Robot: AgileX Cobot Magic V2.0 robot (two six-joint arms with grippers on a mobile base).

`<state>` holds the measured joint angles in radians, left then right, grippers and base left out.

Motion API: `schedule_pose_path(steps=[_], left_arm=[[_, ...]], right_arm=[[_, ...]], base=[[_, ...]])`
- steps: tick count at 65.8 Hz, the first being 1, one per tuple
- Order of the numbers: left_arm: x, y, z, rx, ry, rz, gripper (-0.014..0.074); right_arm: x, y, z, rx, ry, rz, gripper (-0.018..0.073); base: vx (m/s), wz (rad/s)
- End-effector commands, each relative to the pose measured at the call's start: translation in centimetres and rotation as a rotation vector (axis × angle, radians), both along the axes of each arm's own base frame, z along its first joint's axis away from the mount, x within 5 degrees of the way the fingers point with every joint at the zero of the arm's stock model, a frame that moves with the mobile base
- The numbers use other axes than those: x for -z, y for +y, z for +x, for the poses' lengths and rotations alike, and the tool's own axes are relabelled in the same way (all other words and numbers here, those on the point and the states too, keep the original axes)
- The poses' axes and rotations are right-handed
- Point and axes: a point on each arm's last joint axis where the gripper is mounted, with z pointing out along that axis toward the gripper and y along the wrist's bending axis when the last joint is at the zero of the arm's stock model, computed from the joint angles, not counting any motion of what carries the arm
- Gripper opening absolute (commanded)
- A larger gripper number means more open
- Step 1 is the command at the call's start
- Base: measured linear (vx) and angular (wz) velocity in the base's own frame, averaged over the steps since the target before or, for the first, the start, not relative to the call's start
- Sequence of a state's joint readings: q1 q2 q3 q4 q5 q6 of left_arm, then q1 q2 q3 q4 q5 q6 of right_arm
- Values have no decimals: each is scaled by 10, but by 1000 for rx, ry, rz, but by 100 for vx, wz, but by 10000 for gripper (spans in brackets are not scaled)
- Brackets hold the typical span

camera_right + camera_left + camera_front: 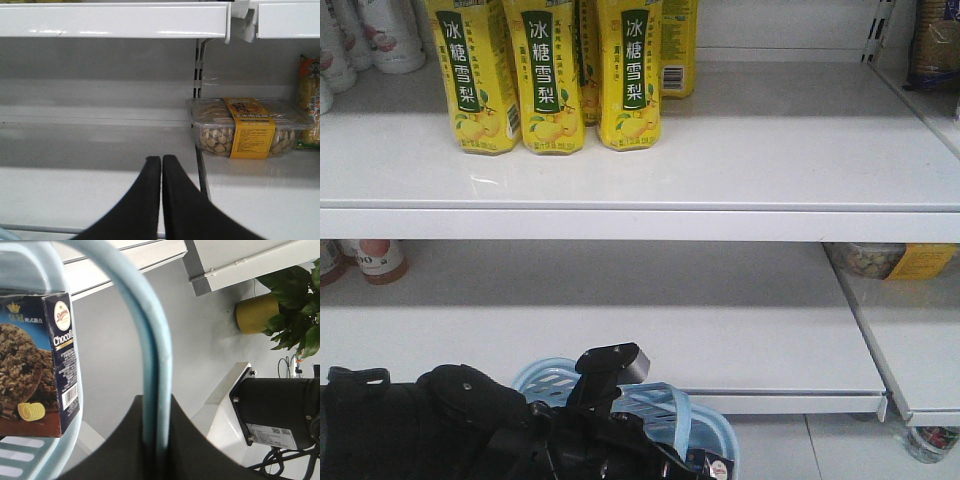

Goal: Left arm holds basket, right arm returns cookies
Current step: 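Turn and approach the white shelf with yellow bottles, basket held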

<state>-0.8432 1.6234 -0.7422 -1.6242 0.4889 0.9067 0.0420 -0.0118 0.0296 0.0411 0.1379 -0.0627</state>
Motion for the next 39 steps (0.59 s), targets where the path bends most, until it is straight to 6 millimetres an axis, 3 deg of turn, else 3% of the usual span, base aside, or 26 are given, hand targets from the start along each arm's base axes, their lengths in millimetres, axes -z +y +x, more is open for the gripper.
schedule_pose_path(steps=[1, 39], left_arm=[[-23, -5, -2, 16, -17, -88, -6], [-23, -5, -2, 17, -16, -89, -6]], right_arm=[[-8, 0, 0, 2, -82, 7, -8], [-8, 0, 0, 2, -82, 7, -8]], base=[[2, 1], [0, 0]])
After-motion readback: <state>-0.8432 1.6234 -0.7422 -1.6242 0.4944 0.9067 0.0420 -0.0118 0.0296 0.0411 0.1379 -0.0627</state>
